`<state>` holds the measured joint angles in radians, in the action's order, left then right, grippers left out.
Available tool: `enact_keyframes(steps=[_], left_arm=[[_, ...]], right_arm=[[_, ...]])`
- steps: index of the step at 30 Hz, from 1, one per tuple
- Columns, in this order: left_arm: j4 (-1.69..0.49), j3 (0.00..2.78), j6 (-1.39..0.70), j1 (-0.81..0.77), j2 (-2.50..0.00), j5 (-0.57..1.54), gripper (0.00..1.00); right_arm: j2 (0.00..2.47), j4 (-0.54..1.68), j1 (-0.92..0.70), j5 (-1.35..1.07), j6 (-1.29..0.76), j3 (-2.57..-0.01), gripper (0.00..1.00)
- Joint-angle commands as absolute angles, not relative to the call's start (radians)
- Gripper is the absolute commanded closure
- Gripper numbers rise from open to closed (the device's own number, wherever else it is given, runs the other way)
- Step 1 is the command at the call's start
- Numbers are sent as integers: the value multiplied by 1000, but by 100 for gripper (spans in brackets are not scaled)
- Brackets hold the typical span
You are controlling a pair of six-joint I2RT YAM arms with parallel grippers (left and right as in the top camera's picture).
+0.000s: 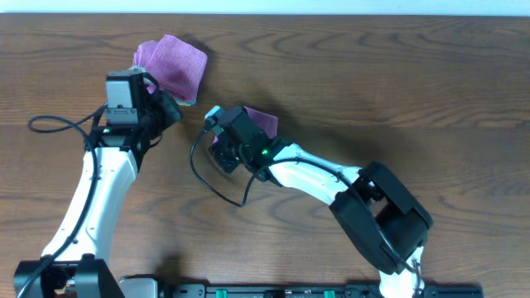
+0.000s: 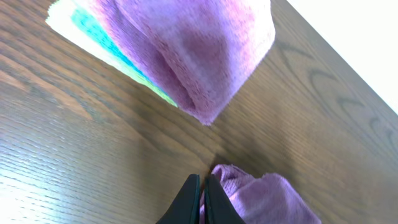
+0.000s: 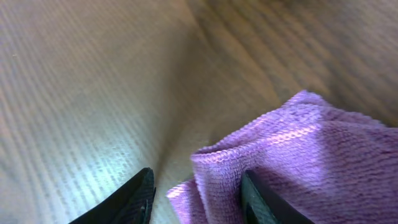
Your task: Fold the cloth
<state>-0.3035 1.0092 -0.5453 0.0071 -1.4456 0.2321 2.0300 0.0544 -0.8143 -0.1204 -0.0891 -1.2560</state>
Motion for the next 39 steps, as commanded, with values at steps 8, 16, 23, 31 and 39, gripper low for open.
enact_keyframes(steps=[8, 16, 23, 31, 39], left_arm=[[-303, 1037, -538, 35, -1436, 246, 94], [-302, 1037, -538, 35, -1431, 256, 94], [-303, 1037, -540, 35, -1415, 262, 94], [-303, 1037, -573, 34, -1411, 289, 91], [-303, 1037, -577, 32, -1411, 343, 84]], right_arm=[[2050, 114, -894, -159, -108, -1268, 51], [1987, 97, -888, -103, -119, -1283, 52], [1814, 91, -876, -81, -162, -1304, 49], [1846, 112, -764, -56, -213, -1303, 48], [1990, 32, -681, -243, -349, -1303, 48]])
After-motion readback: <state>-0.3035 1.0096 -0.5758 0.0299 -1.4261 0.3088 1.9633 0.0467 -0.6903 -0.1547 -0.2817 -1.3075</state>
